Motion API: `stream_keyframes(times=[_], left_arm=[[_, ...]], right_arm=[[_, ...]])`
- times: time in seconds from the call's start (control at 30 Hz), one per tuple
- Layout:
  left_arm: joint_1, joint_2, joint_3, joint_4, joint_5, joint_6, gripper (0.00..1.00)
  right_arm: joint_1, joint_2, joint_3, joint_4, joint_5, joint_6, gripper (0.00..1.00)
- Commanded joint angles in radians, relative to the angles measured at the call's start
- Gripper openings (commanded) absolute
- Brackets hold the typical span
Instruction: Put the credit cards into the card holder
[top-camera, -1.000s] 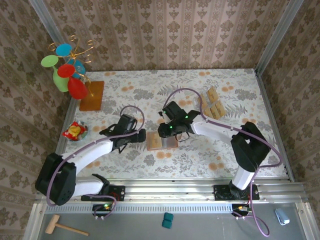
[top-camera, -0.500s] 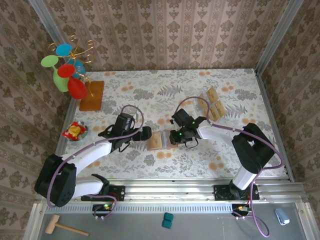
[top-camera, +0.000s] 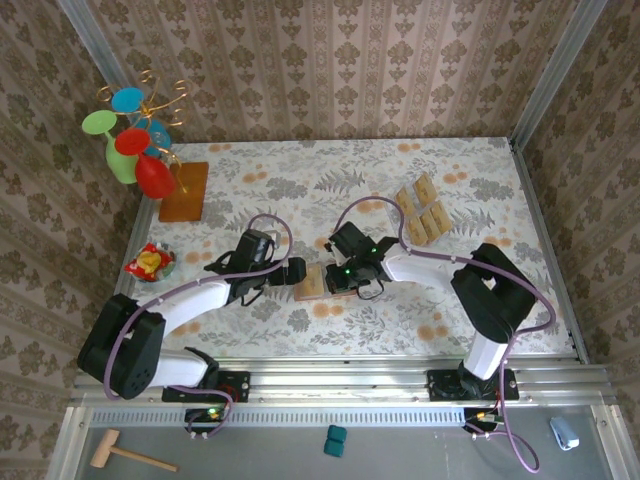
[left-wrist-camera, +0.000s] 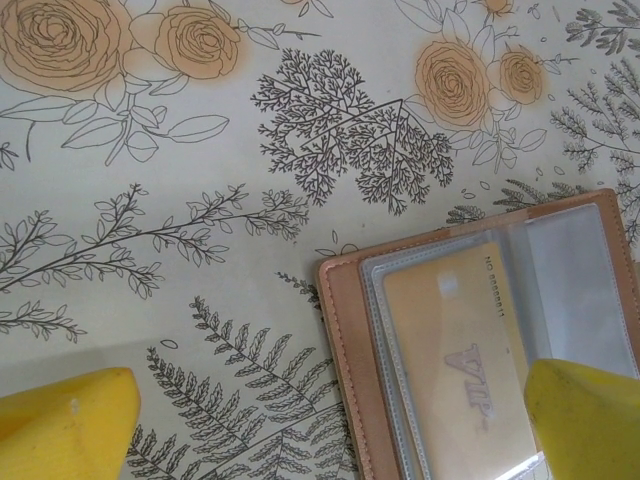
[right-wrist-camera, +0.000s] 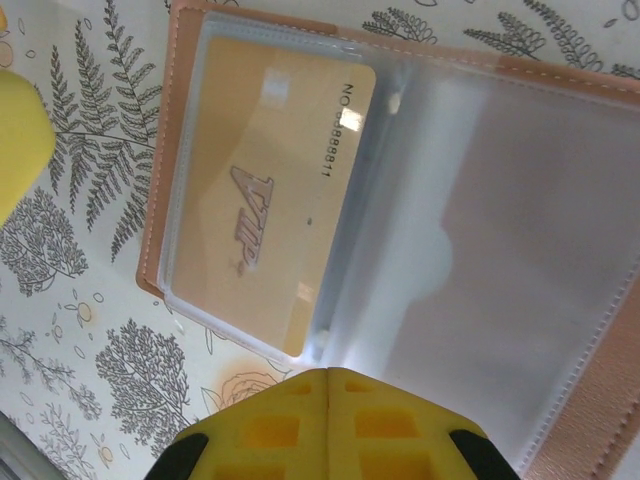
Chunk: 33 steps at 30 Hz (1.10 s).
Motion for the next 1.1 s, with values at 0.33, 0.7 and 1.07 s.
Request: stream_keyframes(times=[0.33,0.7,1.07], left_arm=[[-0.012,0.006,-0.019,-0.002,-0.031,0.005,1.0],[-0.024,0.065,0.015,0.048,0.0,0.021,1.0],[-0.055,0.117,0.057,0.045,-0.023,0.027,1.0]], right_arm=[[0.012,0.059,0.055,0.014,-0.015,0.023,0.01],[-0.056,-0.035,-0.013,-0.039,0.038,-0.012,0.07],[-0.133,-0.213,-0.129,-0.081,0.094,-0.034,0.27]])
